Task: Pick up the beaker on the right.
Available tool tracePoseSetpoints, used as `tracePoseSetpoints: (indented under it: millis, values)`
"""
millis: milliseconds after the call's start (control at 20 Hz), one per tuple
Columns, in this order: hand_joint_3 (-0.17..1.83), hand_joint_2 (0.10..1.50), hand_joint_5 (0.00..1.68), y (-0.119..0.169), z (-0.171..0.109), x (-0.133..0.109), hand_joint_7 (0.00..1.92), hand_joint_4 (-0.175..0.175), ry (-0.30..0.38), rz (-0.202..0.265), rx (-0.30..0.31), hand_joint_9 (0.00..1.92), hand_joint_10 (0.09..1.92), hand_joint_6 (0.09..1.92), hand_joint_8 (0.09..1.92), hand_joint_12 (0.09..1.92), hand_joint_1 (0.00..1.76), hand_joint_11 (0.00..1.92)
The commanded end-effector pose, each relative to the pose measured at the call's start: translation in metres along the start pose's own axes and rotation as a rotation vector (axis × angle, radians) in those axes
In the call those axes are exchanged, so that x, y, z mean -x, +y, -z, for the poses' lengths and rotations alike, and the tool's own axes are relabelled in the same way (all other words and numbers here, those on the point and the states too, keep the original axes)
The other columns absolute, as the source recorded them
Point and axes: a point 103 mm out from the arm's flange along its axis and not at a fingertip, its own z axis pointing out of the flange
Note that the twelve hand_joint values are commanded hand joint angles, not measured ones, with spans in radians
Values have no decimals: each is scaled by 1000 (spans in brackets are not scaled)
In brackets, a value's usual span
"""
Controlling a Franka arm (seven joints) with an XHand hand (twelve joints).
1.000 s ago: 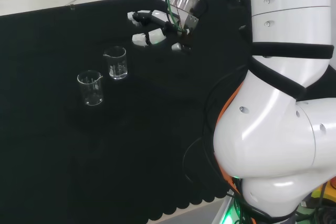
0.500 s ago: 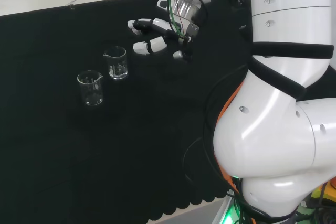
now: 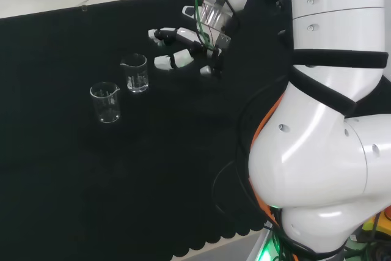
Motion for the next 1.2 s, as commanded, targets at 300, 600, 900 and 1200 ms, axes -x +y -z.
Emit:
tracePoseSetpoints:
  millis: [300,600,900,1200]
  values:
    - [604,529,297,14,-25,1,198,-22,21,0,1,320,591,87,560,1191,789,0]
    - [600,529,306,19,-33,5,199,-25,30,-15,19,318,592,87,562,1191,841,0]
    - [600,531,364,27,-39,8,217,-27,68,-11,26,323,594,87,570,1193,868,0]
    - [602,532,376,36,-43,7,233,-28,87,16,18,329,596,87,576,1196,872,0]
